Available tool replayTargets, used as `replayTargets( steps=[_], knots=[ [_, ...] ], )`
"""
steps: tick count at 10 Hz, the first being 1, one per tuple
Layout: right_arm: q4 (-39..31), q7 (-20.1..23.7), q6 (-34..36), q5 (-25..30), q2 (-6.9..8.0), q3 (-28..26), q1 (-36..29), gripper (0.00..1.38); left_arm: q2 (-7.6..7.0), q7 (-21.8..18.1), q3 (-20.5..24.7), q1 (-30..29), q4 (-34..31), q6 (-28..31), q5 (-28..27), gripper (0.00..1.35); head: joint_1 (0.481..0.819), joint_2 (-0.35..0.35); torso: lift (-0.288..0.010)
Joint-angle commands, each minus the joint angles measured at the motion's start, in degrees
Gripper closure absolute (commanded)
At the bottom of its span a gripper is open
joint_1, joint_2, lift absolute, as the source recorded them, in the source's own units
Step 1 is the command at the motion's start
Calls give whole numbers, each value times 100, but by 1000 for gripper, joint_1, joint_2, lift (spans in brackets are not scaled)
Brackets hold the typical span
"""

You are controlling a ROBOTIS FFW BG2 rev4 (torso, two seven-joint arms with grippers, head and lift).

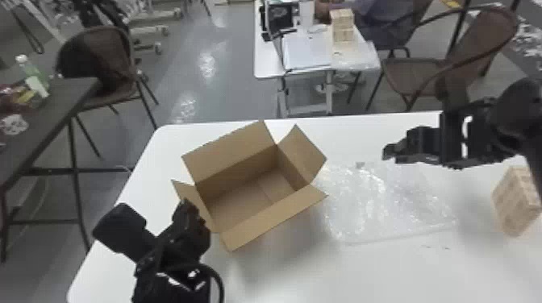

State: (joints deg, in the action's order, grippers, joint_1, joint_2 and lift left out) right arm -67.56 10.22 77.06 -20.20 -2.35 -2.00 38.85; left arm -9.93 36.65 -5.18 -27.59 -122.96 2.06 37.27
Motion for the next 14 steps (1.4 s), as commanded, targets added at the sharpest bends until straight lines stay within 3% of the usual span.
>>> replayTargets(
  steps=[1,2,4,5,6,7,9,11,14],
  knots=[
    [15,-758,169,-687,15,7,44,206,0,0,0,0,0,23,0,1220,695,175,-100],
    [199,-1039,257,-907,33,77,193,36,0,0,0,17,0,40,-9,1220,695,173,-100],
    [946,-1206,529,-687,59,692,764,156,0,0,-9,44,0,93,-27,1220,695,190,-100],
    [1122,-1435,784,-37,240,842,1011,160,0,0,-18,61,0,119,-27,1220,695,193,-100],
    [1438,-1435,951,921,240,842,1195,160,0,0,-18,52,0,111,-27,1220,695,190,-100],
    [2054,-1435,837,1369,240,851,1380,160,0,0,-18,70,0,128,-27,1220,695,160,-100],
    [2511,-1435,626,1624,240,842,1345,168,0,0,-18,61,0,102,-36,1220,695,85,-100],
    [2432,-1417,441,1413,240,780,1292,168,-53,0,-35,70,0,75,-9,1220,695,73,-100],
    [2766,-450,-200,1457,240,798,1213,167,-79,9,-62,96,9,58,0,1220,695,106,-100]
  ],
)
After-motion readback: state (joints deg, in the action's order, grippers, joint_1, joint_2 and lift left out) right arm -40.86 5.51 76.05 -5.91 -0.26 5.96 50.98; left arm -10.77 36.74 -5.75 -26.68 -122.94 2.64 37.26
